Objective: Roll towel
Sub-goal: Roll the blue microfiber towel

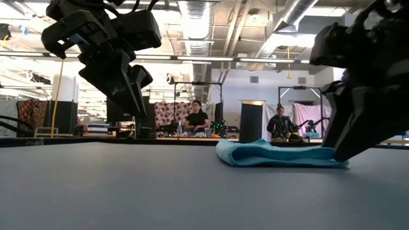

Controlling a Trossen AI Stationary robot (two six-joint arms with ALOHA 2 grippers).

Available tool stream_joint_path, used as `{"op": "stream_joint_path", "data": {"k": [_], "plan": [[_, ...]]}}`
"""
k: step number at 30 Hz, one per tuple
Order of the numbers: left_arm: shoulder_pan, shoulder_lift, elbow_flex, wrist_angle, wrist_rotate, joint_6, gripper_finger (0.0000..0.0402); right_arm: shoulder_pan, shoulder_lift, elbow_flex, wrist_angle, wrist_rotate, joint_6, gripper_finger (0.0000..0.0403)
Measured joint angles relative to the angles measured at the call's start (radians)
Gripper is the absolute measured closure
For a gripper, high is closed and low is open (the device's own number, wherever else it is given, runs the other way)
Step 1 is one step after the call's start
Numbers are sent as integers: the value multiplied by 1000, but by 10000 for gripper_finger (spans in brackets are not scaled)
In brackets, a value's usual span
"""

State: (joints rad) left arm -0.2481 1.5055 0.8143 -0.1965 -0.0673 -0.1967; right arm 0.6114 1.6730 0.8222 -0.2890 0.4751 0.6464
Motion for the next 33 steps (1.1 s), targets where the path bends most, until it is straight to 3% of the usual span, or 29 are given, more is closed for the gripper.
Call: {"op": "stream_joint_path", "data": {"k": [21,25,33], "plan": [[0,0,0,-1,1,-10,308,14,20,-40,30,6,65,228],[0,0,0,-1,0,-18,308,7,30,-40,38,0,82,257],[0,0,0,8,0,-21,308,1,34,-41,28,1,94,354]]}}
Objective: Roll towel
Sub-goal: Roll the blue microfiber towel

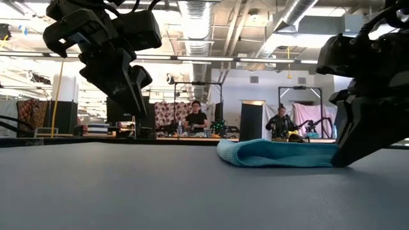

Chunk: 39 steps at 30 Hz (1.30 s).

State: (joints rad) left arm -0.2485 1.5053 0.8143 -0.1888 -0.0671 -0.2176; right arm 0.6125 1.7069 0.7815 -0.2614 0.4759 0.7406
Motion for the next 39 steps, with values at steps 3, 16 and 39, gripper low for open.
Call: {"op": "stream_joint_path", "data": {"k": [3,16,39], "plan": [[-2,0,0,18,0,22,308,0,0,0,-4,-1,2,378],[-35,0,0,91,-67,292,308,-2,-3,0,-22,-103,132,374],[-6,224,64,325,92,632,307,-24,-3,6,-38,-160,135,365]]}}
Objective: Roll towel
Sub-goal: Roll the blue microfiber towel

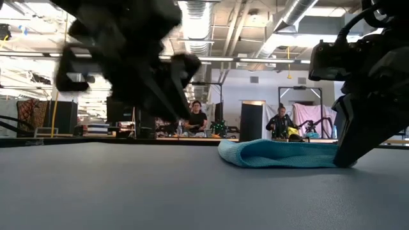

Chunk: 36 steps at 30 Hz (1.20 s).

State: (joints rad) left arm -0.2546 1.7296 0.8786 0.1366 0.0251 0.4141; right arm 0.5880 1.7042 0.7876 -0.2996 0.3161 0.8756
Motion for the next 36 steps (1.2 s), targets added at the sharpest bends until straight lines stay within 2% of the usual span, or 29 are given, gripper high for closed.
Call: {"op": "stream_joint_path", "data": {"k": [3,7,11,17,25,29,33,36], "plan": [[6,65,54,-8,-67,59,308,0,0,0,1,0,-1,365],[11,102,120,-11,-40,134,308,0,0,0,1,0,-2,365],[24,105,129,1,-22,195,308,0,0,0,1,0,-9,365],[42,107,131,13,-2,170,308,0,0,-2,22,0,-12,365],[49,209,135,110,41,159,308,-1,1,14,23,-3,-12,365],[25,224,158,106,-10,127,308,-7,1,19,20,-4,-12,365],[3,222,191,118,-122,158,308,-28,1,20,20,-23,-12,365],[8,238,225,115,-137,66,308,-34,1,20,20,-22,-17,365]]}}
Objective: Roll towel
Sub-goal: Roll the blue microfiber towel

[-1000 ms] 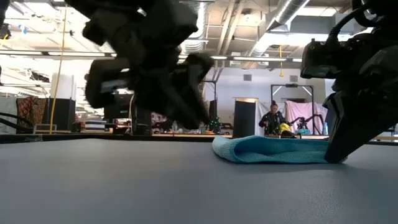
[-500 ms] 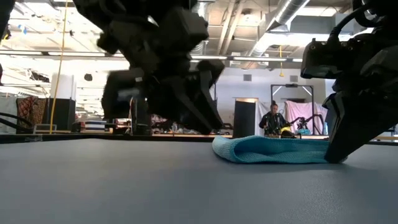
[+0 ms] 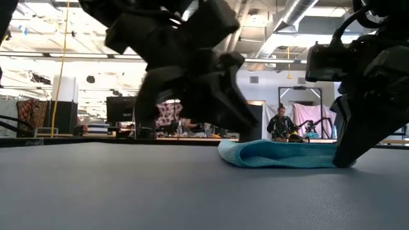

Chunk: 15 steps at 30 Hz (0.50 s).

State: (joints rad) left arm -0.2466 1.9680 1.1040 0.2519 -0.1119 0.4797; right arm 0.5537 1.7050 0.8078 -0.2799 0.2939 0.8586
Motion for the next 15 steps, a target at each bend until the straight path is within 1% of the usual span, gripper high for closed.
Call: {"op": "stream_joint_path", "data": {"k": [2,4,7,11,13,15], "plan": [[3,18,22,-25,9,-104,308,0,0,0,-1,1,-2,365],[-3,39,49,-38,11,-161,308,1,0,1,-5,2,-2,365],[-33,81,104,-88,9,-171,308,7,0,2,-3,8,5,365],[-66,124,205,-233,-6,-178,308,19,0,0,4,25,5,365],[-76,130,240,-334,-47,-177,308,18,0,0,3,24,6,365],[-78,130,257,-379,-113,-182,308,18,0,0,3,24,6,365]]}}
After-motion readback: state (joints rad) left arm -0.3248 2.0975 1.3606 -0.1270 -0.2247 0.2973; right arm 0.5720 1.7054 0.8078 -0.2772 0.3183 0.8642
